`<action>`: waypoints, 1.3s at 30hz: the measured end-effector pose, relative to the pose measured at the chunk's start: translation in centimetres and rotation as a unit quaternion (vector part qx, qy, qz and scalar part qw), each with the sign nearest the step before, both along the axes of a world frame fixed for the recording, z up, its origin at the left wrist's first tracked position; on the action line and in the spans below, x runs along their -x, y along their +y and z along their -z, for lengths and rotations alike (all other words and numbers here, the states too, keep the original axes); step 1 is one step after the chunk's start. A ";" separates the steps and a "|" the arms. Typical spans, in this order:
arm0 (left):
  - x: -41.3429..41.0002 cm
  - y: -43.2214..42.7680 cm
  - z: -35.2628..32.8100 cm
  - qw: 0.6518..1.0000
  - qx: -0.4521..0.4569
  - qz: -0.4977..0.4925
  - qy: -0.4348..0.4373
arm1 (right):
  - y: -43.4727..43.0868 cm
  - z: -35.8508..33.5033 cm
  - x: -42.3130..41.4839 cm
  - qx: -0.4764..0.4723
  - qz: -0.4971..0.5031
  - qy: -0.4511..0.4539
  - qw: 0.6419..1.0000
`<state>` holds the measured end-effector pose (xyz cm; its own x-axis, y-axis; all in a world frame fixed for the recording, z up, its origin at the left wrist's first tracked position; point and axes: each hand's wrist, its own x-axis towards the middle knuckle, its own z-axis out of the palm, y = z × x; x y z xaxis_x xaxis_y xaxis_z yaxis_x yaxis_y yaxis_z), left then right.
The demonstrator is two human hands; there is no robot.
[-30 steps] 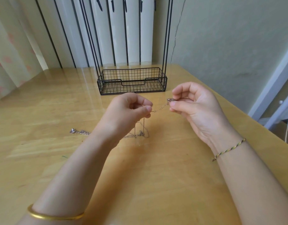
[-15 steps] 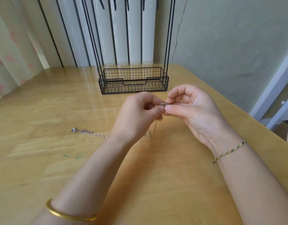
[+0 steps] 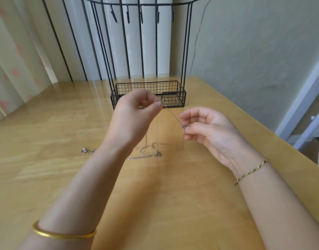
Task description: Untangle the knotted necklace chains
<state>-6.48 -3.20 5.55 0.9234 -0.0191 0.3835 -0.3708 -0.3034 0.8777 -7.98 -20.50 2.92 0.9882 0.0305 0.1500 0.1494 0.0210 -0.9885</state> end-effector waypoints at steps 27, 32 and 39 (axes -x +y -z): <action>0.8 -0.8 -6.7 0.969 0.139 0.133 0.154 | 0.9 -1.2 0.4 0.121 0.058 -0.002 0.991; 0.6 -1.9 -6.5 0.982 0.114 0.094 0.115 | 3.3 -4.0 2.0 -0.076 -0.048 0.025 0.996; 0.7 -2.1 -6.1 0.999 0.035 0.027 0.008 | 4.3 -5.0 2.1 -0.206 -0.095 0.052 0.973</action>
